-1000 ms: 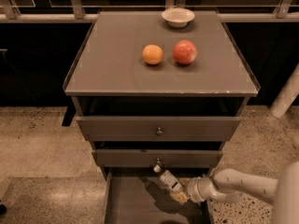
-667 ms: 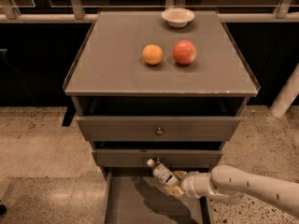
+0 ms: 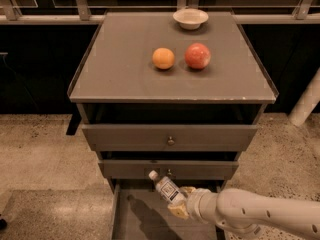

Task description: Pick blue plastic bottle from bottom drawer and place on counter

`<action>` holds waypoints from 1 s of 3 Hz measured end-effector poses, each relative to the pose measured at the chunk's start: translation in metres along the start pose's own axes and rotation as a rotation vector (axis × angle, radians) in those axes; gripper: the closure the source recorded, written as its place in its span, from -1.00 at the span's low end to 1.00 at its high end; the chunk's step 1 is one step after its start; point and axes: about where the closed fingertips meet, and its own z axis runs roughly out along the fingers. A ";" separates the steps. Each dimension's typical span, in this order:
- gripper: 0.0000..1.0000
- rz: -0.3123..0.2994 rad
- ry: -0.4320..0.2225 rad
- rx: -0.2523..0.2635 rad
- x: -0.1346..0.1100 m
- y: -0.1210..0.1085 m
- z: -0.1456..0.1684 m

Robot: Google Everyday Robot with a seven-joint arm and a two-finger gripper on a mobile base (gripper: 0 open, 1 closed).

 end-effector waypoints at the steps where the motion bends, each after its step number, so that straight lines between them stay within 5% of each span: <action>1: 1.00 -0.016 0.041 0.020 0.024 0.013 -0.006; 3: 1.00 -0.043 0.043 0.006 0.019 0.016 -0.008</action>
Offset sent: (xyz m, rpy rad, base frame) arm -0.0215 -0.0071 -0.0090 -0.0485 0.0021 -0.0038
